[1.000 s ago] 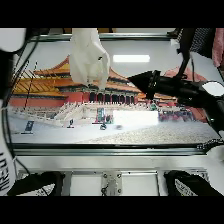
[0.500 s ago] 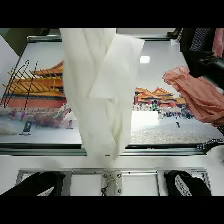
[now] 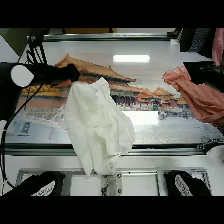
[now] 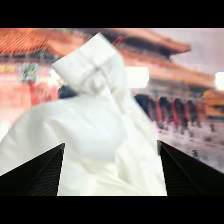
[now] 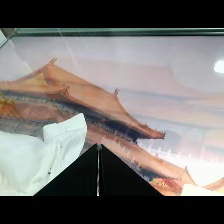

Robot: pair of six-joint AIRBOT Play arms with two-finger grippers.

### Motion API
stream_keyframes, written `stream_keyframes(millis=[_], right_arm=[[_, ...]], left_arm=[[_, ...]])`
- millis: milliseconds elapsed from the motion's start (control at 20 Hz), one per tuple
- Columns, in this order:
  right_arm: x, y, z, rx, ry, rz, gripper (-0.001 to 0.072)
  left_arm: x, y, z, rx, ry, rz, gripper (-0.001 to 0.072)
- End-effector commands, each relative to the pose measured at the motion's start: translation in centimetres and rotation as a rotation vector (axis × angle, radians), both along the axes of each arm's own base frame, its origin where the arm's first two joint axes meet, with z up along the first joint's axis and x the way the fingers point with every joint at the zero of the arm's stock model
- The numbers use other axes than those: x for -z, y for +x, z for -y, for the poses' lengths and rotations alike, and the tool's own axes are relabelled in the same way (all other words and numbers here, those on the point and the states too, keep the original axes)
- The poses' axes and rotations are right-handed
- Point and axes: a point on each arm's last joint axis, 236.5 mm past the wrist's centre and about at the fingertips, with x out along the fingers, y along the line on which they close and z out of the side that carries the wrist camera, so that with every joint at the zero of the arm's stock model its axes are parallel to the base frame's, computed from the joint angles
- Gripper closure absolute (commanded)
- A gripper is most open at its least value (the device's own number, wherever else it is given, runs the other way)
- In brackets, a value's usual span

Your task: Fold the clothes and pants, and hang the long-sleeved shirts on hangers.

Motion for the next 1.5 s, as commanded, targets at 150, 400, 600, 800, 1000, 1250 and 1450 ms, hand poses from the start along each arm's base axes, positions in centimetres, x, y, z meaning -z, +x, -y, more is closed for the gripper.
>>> stream_keyframes(millis=[150,400,600,800,1000,1250,1450], right_arm=[[3.5,-1.0,-0.2,-0.024,-0.018,-0.156,0.0696],[7.2,-2.6,1.0,0.010,-0.071,-0.333,0.0696],[9.0,-3.5,0.8,0.006,-0.133,-0.406,0.0697],[9.2,-3.8,-0.6,-0.034,-0.149,-0.409,0.0696],[9.5,-3.9,-1.7,-0.063,-0.152,-0.414,0.0696],[10.5,-4.4,-2.9,-0.093,-0.152,-0.442,0.0697],[12.5,-5.4,-4.2,-0.119,-0.252,-0.490,0.0696]], left_arm=[[6.0,2.7,2.2,0.147,0.097,-0.083,0.0095],[13.0,6.3,7.1,0.312,0.325,-0.124,0.0095],[18.1,5.8,10.2,0.448,0.447,-0.214,0.0095],[20.3,3.9,8.8,0.498,0.535,-0.318,0.0095],[21.7,3.1,8.1,0.498,0.528,-0.295,0.0095],[23.9,3.5,7.5,0.488,0.525,-0.272,0.0105],[22.4,4.7,5.4,0.412,0.503,-0.278,0.0692]])
